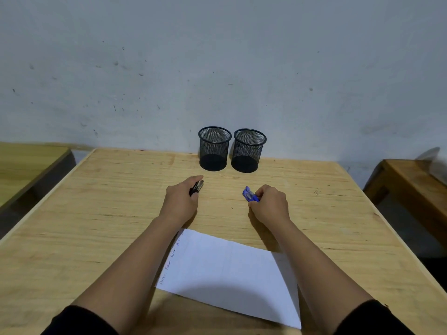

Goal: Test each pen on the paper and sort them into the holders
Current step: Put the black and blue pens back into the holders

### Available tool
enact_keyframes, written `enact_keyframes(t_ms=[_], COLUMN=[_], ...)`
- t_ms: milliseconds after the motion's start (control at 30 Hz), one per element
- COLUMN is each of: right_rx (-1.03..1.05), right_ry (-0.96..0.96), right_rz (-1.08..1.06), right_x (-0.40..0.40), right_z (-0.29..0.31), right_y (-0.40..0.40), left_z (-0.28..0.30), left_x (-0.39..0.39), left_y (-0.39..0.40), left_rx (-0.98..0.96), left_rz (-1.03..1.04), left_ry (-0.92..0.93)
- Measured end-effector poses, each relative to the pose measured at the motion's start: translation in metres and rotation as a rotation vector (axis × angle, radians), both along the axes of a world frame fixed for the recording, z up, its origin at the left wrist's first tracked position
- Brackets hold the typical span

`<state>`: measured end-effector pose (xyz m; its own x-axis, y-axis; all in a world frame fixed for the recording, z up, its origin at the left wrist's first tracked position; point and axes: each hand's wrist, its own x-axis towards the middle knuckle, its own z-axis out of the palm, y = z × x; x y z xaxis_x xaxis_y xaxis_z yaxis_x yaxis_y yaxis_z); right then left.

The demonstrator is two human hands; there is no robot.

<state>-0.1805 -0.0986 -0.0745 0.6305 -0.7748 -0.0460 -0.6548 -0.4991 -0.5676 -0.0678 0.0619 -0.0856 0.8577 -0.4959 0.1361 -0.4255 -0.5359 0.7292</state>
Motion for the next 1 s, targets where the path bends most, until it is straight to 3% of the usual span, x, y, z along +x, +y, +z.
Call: enact_keyframes(t_ms=[333,633,1000], right_rx=[-0.009,-0.014,-0.027], right_ry=[0.107,0.067,0.051], right_rz=[0.046,0.048,0.046], right_x=[-0.001,-0.004,-0.006], right_z=[0.004,0.005,0.002], right_y=[0.002,0.005,0.005], left_z=[0.012,0.007,0.008], left_x=[0.003,-0.002,-0.008], left_y=[0.002,-0.003,-0.011], left_rx=[-0.274,0.038,0.265], left_rz=[-0.038,-0.056,0.013], left_ry=[0.161,0.131,-0.101])
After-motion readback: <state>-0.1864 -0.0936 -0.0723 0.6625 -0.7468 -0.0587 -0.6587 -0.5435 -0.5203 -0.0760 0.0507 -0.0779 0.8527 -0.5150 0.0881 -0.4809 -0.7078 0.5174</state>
